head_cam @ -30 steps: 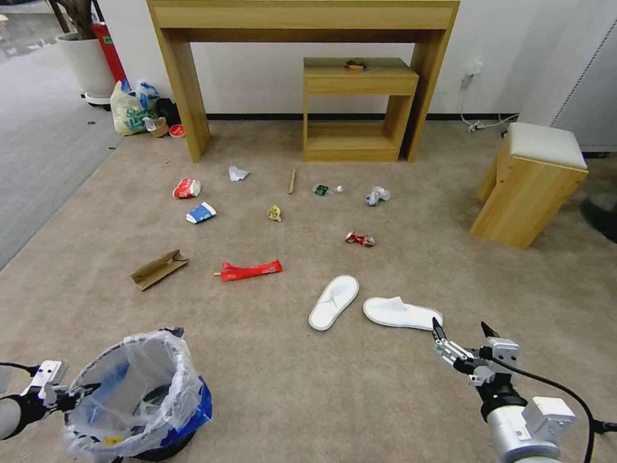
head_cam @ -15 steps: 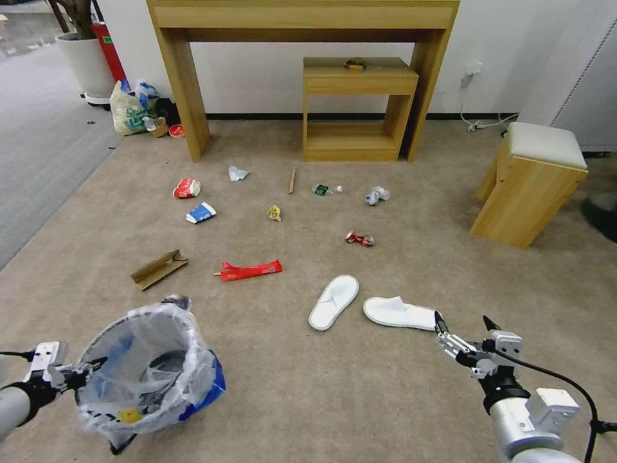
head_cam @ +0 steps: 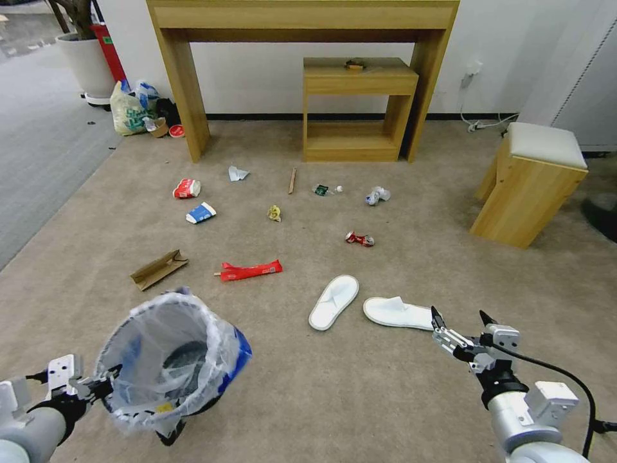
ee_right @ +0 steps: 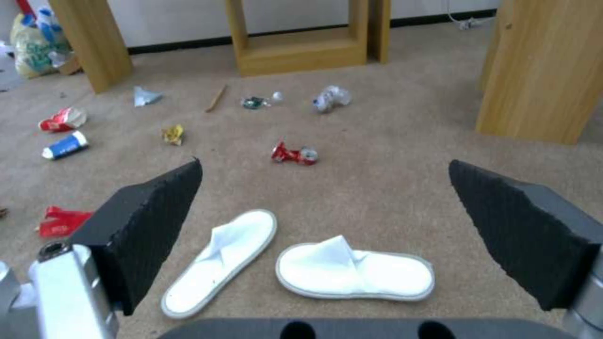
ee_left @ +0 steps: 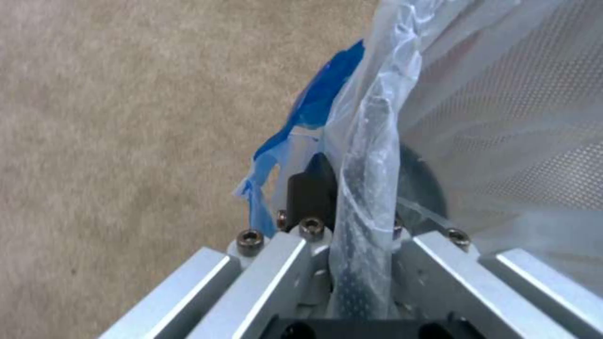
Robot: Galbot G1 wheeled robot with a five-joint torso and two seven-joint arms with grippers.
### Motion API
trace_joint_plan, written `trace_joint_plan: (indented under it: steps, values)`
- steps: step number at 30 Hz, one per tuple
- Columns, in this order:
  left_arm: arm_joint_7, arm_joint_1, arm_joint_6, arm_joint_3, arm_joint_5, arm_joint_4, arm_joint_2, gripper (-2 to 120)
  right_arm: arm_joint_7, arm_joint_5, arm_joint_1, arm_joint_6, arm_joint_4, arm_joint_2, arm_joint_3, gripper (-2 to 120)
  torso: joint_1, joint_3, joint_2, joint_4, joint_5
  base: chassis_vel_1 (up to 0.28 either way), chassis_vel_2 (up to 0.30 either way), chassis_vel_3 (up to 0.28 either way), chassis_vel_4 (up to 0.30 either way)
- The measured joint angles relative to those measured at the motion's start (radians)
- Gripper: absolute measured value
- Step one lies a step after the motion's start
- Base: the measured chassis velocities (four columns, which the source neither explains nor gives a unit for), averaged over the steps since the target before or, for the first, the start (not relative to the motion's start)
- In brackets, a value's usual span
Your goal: Pick up the trash bin and place the garbage on the floor into it.
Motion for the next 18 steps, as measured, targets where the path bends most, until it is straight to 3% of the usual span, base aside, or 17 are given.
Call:
trace_joint_plan:
  steps: [8,18]
  values:
    - [-0.044,0.026,-0.001,0.003,-0.056,-0.089,-0.102,0,-0.005,-0.007,-0.003,-0.030,0.032,0.014,0.008,100,0.000,0.000,0.000,0.0001,0.0001,0.000,0.000,0.000,0.000]
    - [-0.074,0.028,-0.001,0.036,-0.009,-0.105,-0.163,0,-0.040,-0.035,0.031,-0.054,0.058,0.023,0.019,100,0.000,0.000,0.000,0.0003,-0.0001,0.000,0.000,0.000,0.000]
